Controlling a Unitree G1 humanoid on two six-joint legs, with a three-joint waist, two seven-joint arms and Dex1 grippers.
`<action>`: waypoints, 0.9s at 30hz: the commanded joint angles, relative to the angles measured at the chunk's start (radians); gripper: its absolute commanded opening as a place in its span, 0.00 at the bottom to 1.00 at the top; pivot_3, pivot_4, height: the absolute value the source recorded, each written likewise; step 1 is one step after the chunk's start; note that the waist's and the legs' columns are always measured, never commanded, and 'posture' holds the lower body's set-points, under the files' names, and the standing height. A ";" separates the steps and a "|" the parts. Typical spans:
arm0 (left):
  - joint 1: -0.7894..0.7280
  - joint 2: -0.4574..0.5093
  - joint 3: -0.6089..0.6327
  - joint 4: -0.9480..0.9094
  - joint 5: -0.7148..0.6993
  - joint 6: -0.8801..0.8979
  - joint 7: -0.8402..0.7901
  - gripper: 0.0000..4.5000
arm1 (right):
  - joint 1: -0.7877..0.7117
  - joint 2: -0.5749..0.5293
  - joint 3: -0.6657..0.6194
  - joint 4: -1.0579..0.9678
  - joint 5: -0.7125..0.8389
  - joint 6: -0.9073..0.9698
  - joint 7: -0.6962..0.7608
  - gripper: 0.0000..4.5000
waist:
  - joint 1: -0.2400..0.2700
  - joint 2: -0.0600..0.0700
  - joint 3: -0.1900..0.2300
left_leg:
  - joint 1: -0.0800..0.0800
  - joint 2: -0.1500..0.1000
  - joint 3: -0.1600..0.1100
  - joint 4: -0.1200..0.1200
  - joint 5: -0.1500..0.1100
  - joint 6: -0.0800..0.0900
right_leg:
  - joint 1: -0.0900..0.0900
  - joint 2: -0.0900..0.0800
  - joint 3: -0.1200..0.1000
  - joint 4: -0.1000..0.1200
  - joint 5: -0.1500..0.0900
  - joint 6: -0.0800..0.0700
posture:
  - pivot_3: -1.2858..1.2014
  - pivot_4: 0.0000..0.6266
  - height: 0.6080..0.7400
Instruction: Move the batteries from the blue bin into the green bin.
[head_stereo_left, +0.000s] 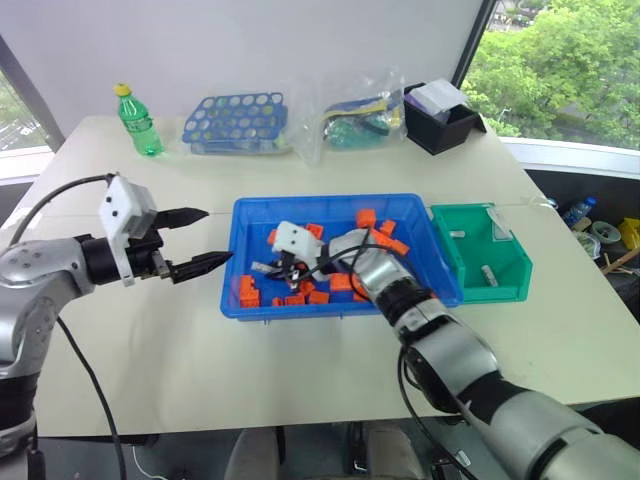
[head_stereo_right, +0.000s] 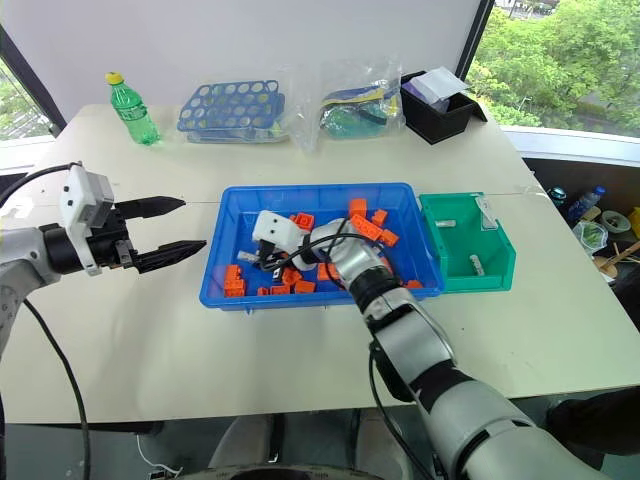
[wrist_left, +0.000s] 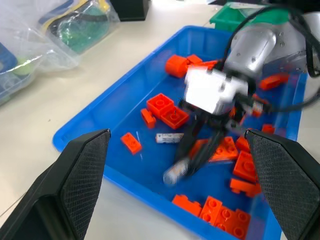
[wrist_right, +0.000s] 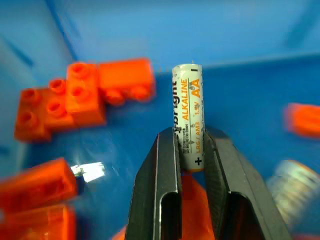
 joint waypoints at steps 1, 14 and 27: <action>-0.026 -0.013 -0.014 0.000 -0.002 -0.017 -0.013 1.00 | 0.042 -0.078 -0.089 -0.381 0.076 0.242 -0.009 0.02 | -0.001 0.000 0.000 | 0.000 0.000 0.000 0.000 0.000 0.000 | 0.000 0.000 0.000 0.000 0.000 0.000 | 0.52 0.24 0.87; -0.135 -0.124 -0.137 0.089 0.029 -0.045 -0.046 1.00 | 0.415 -0.444 -0.644 -1.038 0.179 0.863 -0.286 0.02 | 0.026 -0.003 -0.002 | -0.001 0.000 0.002 0.002 0.000 0.000 | -0.001 -0.001 0.000 -0.004 -0.003 0.003 | 0.52 0.24 0.87; -0.217 -0.151 -0.181 0.136 0.044 -0.061 -0.094 1.00 | 0.567 -0.488 -0.705 -1.023 0.292 0.840 -0.405 0.46 | 0.024 -0.004 -0.002 | 0.000 0.000 0.003 0.000 0.000 0.000 | -0.001 -0.002 0.000 -0.004 -0.005 0.000 | 0.52 0.24 0.87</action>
